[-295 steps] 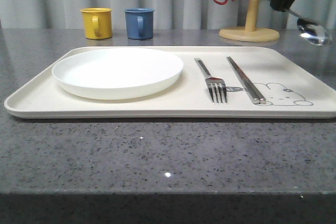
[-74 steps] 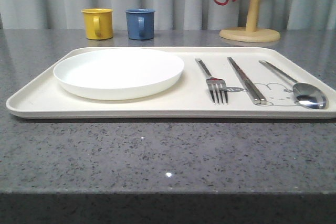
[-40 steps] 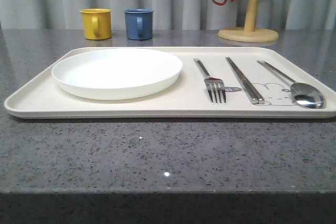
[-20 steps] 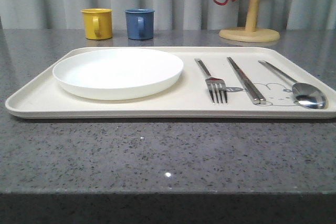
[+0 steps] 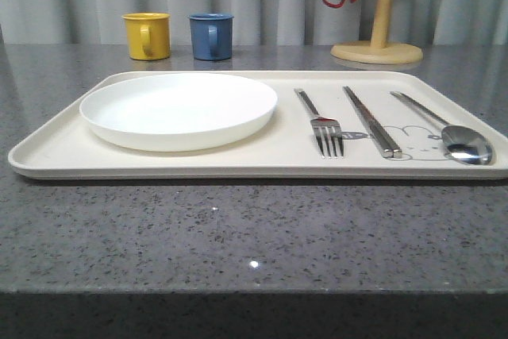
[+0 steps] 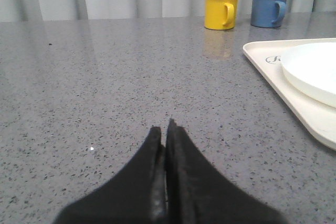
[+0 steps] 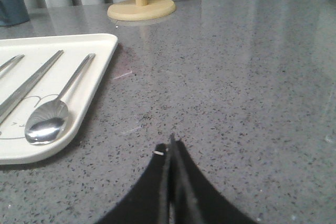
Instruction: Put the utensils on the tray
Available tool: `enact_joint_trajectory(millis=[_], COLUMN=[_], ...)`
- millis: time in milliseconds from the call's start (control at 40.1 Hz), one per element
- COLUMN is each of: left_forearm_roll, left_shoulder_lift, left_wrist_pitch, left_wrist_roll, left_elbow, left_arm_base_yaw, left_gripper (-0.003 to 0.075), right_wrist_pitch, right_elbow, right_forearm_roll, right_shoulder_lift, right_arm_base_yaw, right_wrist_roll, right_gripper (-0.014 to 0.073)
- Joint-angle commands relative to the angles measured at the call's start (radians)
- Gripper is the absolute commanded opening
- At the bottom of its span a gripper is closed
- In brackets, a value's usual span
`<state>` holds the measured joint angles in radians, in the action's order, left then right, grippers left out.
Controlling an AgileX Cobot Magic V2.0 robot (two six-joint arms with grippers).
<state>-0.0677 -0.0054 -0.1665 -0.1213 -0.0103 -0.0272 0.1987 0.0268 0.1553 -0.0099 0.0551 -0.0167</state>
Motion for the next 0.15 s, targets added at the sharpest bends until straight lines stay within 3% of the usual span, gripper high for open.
enact_joint_trajectory(millis=[0, 125], left_forearm_roll=[-0.004, -0.004], left_shoulder_lift=[-0.025, -0.025], left_wrist_pitch=[0.088, 0.088], left_wrist_roll=[0.009, 0.009], left_elbow=[0.003, 0.003], left_arm_base_yaw=[0.003, 0.003], left_gripper=[-0.0018, -0.0018], right_wrist_pitch=[-0.075, -0.075], right_elbow=[0.0, 0.0], right_forearm_roll=[0.004, 0.004], right_shoulder_lift=[-0.017, -0.017], right_arm_base_yaw=[0.006, 0.006], right_wrist_roll=[-0.008, -0.008], right_gripper=[-0.0069, -0.0069])
